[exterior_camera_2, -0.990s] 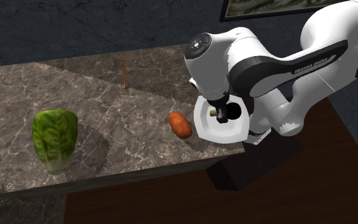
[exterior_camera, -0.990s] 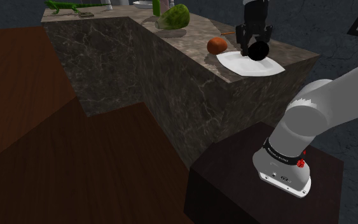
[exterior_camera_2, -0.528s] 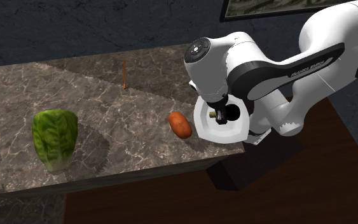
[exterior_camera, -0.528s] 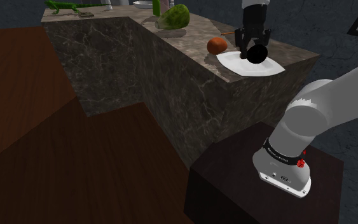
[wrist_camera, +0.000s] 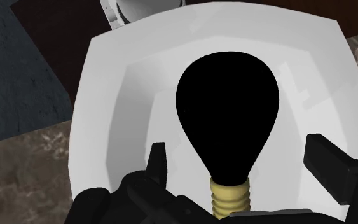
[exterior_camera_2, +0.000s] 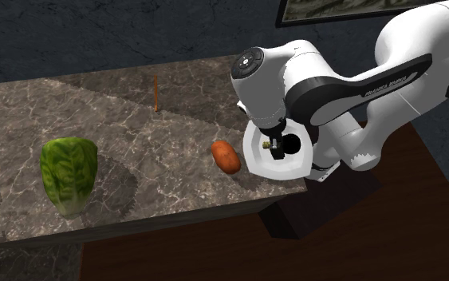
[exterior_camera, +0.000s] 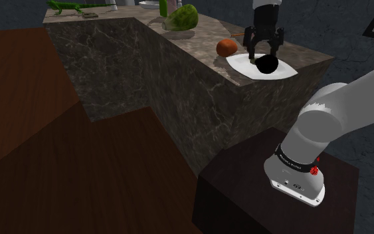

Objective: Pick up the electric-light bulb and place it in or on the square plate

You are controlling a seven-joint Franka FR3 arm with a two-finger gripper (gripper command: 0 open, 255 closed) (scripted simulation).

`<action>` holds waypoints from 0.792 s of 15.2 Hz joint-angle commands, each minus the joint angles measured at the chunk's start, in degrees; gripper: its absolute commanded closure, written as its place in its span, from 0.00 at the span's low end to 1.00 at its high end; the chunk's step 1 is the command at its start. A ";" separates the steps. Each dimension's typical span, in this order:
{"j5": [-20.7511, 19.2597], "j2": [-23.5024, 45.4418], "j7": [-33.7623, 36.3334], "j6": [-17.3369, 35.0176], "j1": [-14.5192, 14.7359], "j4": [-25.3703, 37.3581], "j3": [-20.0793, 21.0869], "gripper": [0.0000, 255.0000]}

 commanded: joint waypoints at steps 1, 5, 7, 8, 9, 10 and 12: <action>0.05 1.13 -0.15 -1.49 0.13 2.59 -0.19 0.00; 0.25 4.52 -0.63 -5.70 0.50 10.12 -0.78 0.00; 0.25 4.51 -0.63 -5.70 0.50 10.12 -0.78 0.00; 0.25 4.52 -0.63 -5.70 0.50 10.12 -0.78 0.00; 0.25 4.52 -0.63 -5.70 0.50 10.12 -0.78 0.00; 0.25 4.52 -0.63 -5.70 0.50 10.12 -0.78 0.00; 0.25 4.51 -0.63 -5.68 0.50 10.11 -0.78 0.00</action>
